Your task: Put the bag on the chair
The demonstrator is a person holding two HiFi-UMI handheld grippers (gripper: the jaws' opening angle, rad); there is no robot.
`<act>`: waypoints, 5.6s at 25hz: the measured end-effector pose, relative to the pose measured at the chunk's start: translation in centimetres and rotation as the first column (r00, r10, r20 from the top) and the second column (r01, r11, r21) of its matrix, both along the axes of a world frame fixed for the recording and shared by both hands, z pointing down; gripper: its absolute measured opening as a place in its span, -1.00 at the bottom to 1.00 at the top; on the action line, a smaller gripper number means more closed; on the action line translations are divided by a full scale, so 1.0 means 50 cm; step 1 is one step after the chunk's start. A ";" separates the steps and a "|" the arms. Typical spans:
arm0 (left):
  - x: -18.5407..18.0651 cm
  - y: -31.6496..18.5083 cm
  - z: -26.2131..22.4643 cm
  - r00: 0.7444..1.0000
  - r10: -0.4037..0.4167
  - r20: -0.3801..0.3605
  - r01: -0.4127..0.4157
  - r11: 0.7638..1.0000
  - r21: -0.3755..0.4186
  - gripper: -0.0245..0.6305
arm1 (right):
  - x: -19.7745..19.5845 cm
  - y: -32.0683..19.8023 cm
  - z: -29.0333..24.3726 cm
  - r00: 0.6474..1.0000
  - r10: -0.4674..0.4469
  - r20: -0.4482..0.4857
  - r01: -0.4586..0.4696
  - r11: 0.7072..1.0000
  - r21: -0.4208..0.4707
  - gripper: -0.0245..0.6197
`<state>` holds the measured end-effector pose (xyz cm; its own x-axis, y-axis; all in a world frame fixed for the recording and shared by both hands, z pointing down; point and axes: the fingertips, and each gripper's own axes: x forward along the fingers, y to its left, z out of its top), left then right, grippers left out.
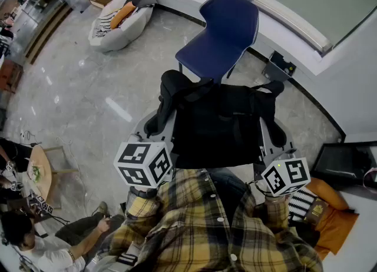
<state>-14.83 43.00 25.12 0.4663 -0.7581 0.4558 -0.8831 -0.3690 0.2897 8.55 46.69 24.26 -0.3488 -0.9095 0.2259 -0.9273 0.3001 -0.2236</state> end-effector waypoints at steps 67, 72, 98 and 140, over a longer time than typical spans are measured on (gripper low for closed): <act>-0.045 -0.630 0.101 0.996 0.093 -0.004 -0.093 0.993 -0.070 -0.71 | -0.048 -0.602 0.080 0.990 0.134 -0.036 -0.137 0.985 -0.106 -0.81; -0.034 -0.665 0.118 0.997 0.074 0.005 -0.073 0.993 -0.092 -0.71 | -0.034 -0.644 0.104 0.992 0.120 -0.025 -0.122 0.983 -0.135 -0.81; 0.151 -0.973 0.113 0.988 -0.132 0.079 0.140 0.984 -0.110 -0.71 | 0.157 -1.034 0.123 0.996 -0.091 -0.006 0.089 0.978 -0.189 -0.81; 0.127 -1.086 0.323 0.991 -0.017 0.129 0.049 0.968 -0.248 -0.71 | 0.133 -1.137 0.328 0.994 -0.058 -0.096 0.019 0.930 -0.367 -0.81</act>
